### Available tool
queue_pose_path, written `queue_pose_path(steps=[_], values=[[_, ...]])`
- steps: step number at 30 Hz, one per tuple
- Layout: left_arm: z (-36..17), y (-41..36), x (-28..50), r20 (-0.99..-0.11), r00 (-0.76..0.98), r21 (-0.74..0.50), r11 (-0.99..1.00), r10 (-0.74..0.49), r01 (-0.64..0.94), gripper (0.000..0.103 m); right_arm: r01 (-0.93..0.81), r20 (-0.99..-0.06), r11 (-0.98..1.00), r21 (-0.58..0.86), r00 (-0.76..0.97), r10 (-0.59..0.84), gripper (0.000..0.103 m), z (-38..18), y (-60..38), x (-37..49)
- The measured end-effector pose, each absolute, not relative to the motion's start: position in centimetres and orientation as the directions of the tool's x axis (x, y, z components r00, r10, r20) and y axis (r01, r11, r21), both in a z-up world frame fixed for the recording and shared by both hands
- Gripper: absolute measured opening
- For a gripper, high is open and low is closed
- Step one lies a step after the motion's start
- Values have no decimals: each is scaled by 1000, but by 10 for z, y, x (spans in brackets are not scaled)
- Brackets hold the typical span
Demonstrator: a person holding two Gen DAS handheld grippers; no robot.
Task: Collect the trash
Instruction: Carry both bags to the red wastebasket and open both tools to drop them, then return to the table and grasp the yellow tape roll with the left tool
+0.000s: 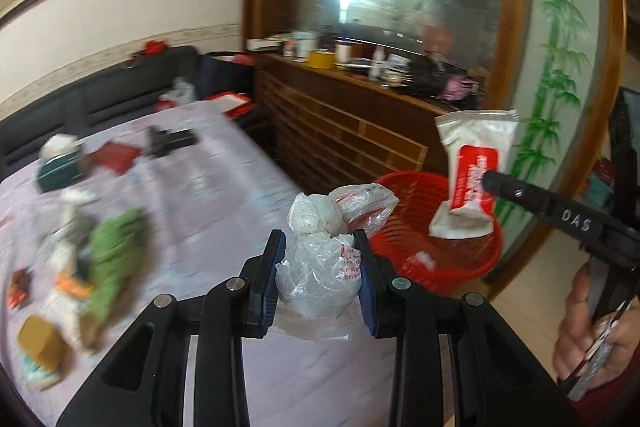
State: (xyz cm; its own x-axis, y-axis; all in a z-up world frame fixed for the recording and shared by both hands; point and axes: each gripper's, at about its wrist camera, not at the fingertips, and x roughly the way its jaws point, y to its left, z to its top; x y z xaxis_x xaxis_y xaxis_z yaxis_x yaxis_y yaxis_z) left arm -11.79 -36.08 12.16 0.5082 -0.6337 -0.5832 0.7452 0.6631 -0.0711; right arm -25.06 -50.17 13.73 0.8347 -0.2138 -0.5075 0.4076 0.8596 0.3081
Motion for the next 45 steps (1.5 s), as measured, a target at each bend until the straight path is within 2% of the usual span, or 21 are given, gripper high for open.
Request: queue_pose_path(steps=[7,8,9,10,11,12,16,19,22,25,38,39,40,42,44,45], values=[[113,-441,-112,-619,415,-123,604,-667,787,34,468,-530,815,341,812,-244,9,130,-555,-253],[109,-451,-111,-620,413,-126,604,-667,787,37,477,-537,812,336,805,-251,10,129,-560,-252],[107,-458,-109,-619,410,-128,601,-670,789,46,488,-549,809,329,796,-257,11,126,-565,-252],[104,-465,-107,-617,409,-129,599,-673,791,60,492,-553,808,325,791,-260,11,124,-570,-251],[101,-470,-106,-613,416,-127,604,-672,787,67,495,-560,810,314,786,-262,11,121,-574,-249],[100,-474,-104,-613,420,-126,607,-669,784,70,501,-567,812,301,778,-270,15,118,-578,-247],[99,-467,-109,-625,415,-106,598,-661,794,70,533,-586,793,297,757,-289,28,110,-590,-251],[102,-444,-114,-613,449,-83,617,-651,782,71,540,-569,786,303,764,-305,29,112,-587,-263],[101,-416,-117,-610,488,-52,646,-624,762,73,509,-554,799,321,785,-278,39,115,-574,-266],[98,-383,-119,-617,519,-43,684,-592,729,73,452,-547,834,315,805,-230,41,117,-550,-257],[74,-202,-107,-657,615,-64,845,-436,531,73,213,-604,938,275,797,-3,41,97,-404,-196],[72,-187,-104,-662,618,-70,856,-424,511,73,192,-608,940,282,794,21,44,96,-394,-192],[70,-171,-102,-668,622,-72,868,-409,492,73,165,-611,943,290,790,50,50,94,-383,-188],[67,-146,-98,-672,636,-69,887,-380,457,73,125,-620,951,284,780,83,55,91,-363,-181],[65,-117,-92,-673,661,-55,914,-332,403,78,82,-636,963,255,764,103,55,88,-343,-174],[64,-106,-89,-670,674,-47,924,-311,380,85,73,-644,968,240,758,103,57,87,-335,-172]])
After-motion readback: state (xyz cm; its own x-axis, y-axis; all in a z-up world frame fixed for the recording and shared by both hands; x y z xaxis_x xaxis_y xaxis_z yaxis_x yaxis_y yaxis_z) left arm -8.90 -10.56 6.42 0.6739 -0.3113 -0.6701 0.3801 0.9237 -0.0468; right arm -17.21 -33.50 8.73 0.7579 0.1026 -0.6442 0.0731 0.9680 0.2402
